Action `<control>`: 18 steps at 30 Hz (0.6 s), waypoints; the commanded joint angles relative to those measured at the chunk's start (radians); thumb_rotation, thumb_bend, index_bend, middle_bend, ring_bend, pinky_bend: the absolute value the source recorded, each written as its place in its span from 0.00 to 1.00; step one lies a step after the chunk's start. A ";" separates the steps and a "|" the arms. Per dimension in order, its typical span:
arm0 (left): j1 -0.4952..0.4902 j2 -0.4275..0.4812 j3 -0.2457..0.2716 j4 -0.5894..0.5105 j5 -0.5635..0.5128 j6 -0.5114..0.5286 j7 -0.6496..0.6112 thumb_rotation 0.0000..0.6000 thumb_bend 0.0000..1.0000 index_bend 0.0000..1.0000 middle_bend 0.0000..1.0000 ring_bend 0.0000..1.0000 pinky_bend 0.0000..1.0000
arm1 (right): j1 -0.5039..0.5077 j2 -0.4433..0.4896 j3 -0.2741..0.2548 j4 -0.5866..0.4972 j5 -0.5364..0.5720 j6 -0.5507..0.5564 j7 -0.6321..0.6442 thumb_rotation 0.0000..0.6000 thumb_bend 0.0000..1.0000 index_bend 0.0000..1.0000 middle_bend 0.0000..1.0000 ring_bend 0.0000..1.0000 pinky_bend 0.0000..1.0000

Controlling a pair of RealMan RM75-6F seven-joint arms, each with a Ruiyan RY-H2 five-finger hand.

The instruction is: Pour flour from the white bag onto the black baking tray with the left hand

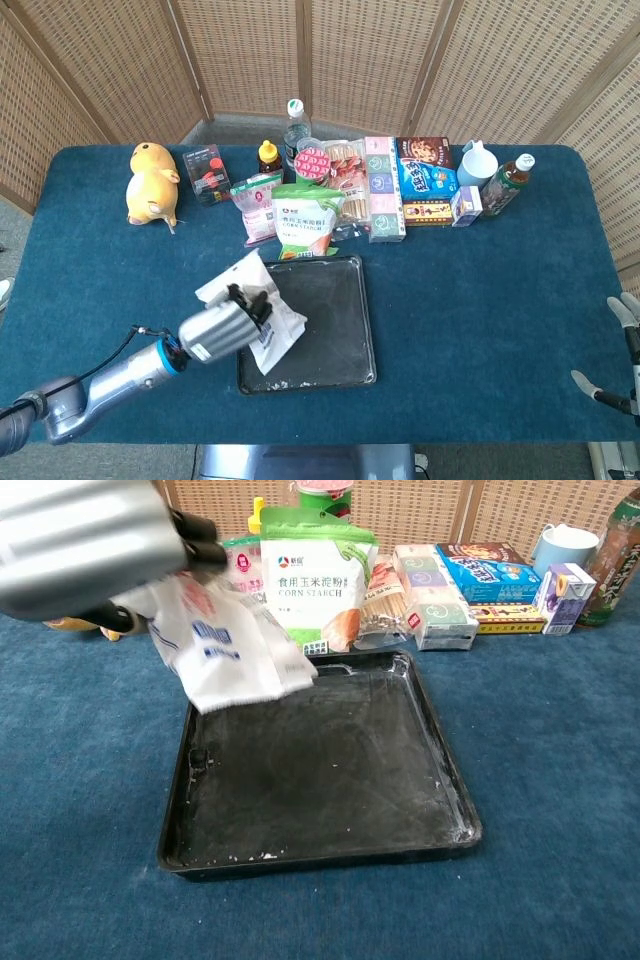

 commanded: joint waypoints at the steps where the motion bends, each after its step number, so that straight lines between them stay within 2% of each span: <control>1: 0.133 -0.113 0.005 0.122 -0.220 0.188 -0.347 1.00 0.61 0.92 0.95 0.99 0.91 | 0.001 -0.002 -0.001 -0.003 -0.002 -0.002 -0.007 1.00 0.02 0.01 0.00 0.00 0.00; 7: 0.195 -0.215 -0.019 0.200 -0.427 0.189 -0.634 1.00 0.61 0.92 0.95 0.99 0.89 | 0.004 -0.008 -0.003 -0.008 -0.005 -0.006 -0.026 1.00 0.02 0.01 0.00 0.00 0.00; 8: 0.212 -0.247 -0.033 0.202 -0.502 0.164 -0.721 1.00 0.62 0.92 0.95 0.98 0.87 | 0.005 -0.010 -0.004 -0.009 -0.003 -0.010 -0.033 1.00 0.02 0.01 0.00 0.00 0.00; 9: 0.215 -0.258 -0.035 0.198 -0.534 0.140 -0.770 1.00 0.62 0.91 0.92 0.94 0.84 | 0.006 -0.012 -0.003 -0.010 -0.001 -0.012 -0.037 1.00 0.02 0.01 0.00 0.00 0.00; 10: 0.214 -0.254 -0.025 0.190 -0.547 0.108 -0.816 1.00 0.60 0.86 0.80 0.81 0.73 | 0.007 -0.013 -0.003 -0.010 0.001 -0.013 -0.040 1.00 0.02 0.01 0.00 0.00 0.00; 11: 0.210 -0.237 -0.008 0.170 -0.559 0.059 -0.870 1.00 0.56 0.76 0.60 0.59 0.56 | 0.007 -0.013 -0.002 -0.011 0.003 -0.013 -0.041 1.00 0.02 0.01 0.00 0.00 0.00; 12: 0.207 -0.217 0.002 0.146 -0.579 0.014 -0.907 1.00 0.51 0.66 0.44 0.42 0.43 | 0.008 -0.013 -0.002 -0.011 0.004 -0.015 -0.042 1.00 0.02 0.01 0.00 0.00 0.00; 13: 0.203 -0.200 0.008 0.125 -0.591 -0.018 -0.927 1.00 0.43 0.49 0.22 0.19 0.26 | 0.008 -0.014 -0.002 -0.010 0.005 -0.016 -0.042 1.00 0.02 0.01 0.00 0.00 0.00; 14: 0.200 -0.188 0.010 0.113 -0.595 -0.032 -0.936 1.00 0.36 0.34 0.08 0.06 0.15 | 0.008 -0.014 -0.002 -0.010 0.006 -0.017 -0.042 1.00 0.02 0.01 0.00 0.00 0.00; 16: 0.203 -0.182 0.016 0.100 -0.591 -0.028 -0.936 0.99 0.23 0.15 0.00 0.00 0.08 | 0.008 -0.013 -0.002 -0.009 0.005 -0.016 -0.040 1.00 0.02 0.01 0.00 0.00 0.00; 17: 0.207 -0.177 0.022 0.089 -0.581 -0.019 -0.941 0.97 0.16 0.08 0.00 0.00 0.07 | 0.007 -0.012 -0.002 -0.009 0.005 -0.014 -0.038 1.00 0.02 0.01 0.00 0.00 0.00; 18: 0.210 -0.173 0.025 0.081 -0.574 -0.011 -0.946 0.96 0.12 0.05 0.00 0.00 0.07 | 0.007 -0.011 -0.002 -0.009 0.005 -0.013 -0.036 1.00 0.02 0.01 0.00 0.00 0.00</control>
